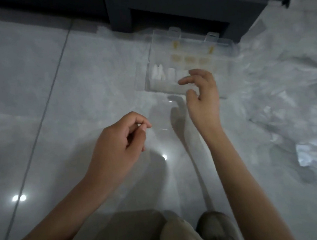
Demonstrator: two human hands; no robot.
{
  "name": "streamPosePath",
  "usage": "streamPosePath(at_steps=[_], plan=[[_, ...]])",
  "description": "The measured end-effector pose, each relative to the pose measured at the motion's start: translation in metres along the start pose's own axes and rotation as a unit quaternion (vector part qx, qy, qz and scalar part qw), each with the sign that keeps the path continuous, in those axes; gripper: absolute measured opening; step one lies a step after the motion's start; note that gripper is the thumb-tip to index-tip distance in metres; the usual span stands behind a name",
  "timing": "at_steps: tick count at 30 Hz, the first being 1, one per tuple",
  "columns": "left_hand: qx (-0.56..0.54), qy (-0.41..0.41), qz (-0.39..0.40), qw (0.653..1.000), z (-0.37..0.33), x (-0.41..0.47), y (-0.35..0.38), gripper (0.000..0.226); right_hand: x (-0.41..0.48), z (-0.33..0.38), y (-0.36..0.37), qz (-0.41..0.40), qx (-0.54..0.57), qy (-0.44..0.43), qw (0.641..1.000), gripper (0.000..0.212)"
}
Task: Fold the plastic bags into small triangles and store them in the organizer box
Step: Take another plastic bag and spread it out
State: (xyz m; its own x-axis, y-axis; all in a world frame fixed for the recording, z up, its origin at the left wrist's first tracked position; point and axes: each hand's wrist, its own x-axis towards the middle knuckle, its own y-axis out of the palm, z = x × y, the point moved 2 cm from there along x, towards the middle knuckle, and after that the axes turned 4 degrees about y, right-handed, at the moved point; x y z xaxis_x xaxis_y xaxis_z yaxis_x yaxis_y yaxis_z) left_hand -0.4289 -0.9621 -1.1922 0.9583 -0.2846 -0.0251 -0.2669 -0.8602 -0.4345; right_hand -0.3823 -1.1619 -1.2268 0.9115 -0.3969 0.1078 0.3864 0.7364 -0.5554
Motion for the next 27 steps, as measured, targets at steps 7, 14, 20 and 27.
streamPosePath(at_steps=[7, 14, 20, 27], plan=[[-0.043, 0.004, 0.057, 0.997, -0.013, 0.004, 0.019, 0.018, -0.042, -0.087, -0.078, -0.105, -0.182, 0.136, 0.968, 0.035], [-0.037, -0.008, 0.075, 0.996, -0.011, 0.000, 0.023, 0.022, -0.046, -0.109, -0.093, -0.043, -0.365, 0.195, 0.909, 0.034], [-0.050, -0.022, 0.068, 0.996, -0.006, -0.004, 0.021, 0.010, -0.048, -0.039, -0.101, 0.079, -0.158, 0.146, 0.973, 0.020], [-0.071, 0.044, 0.087, 0.993, -0.008, -0.006, 0.019, 0.062, -0.063, 0.018, -0.064, 0.350, 0.527, 0.211, 0.746, 0.038]])
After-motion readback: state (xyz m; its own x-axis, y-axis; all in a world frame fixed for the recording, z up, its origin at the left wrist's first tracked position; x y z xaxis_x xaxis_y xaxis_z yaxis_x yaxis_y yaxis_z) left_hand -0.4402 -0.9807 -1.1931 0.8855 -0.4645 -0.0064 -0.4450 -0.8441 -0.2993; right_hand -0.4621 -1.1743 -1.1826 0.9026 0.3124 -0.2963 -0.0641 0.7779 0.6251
